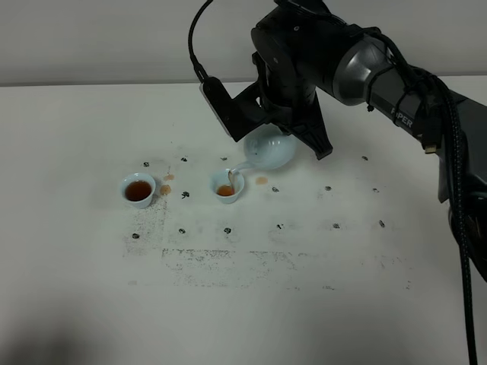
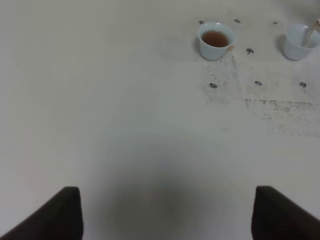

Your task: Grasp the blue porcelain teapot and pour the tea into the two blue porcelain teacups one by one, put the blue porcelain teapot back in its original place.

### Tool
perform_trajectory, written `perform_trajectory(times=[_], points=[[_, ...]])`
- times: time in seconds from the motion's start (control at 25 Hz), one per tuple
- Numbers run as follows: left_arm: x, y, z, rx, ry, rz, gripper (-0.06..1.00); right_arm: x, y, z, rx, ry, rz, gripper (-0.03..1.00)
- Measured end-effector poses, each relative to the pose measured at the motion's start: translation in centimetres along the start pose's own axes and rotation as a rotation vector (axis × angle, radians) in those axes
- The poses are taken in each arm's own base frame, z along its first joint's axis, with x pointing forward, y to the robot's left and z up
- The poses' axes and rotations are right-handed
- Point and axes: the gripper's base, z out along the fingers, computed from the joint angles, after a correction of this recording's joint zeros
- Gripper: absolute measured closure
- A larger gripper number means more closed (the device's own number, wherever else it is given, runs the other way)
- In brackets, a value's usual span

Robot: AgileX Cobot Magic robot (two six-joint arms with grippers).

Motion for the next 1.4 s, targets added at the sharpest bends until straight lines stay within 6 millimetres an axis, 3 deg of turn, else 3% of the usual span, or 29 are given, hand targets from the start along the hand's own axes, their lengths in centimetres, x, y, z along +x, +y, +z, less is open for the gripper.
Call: perform_trajectory(times=[0.68, 1.4], points=[[0.0, 0.0, 0.0, 0.0, 0.0, 0.0, 0.28, -1.2, -0.1, -0.5, 0.023, 0.053, -0.02, 0.93], [0.0, 0.0, 0.0, 0.0, 0.0, 0.0, 0.28, -1.2, 0.1, -0.5, 0.012, 0.059, -0.014, 0.93]])
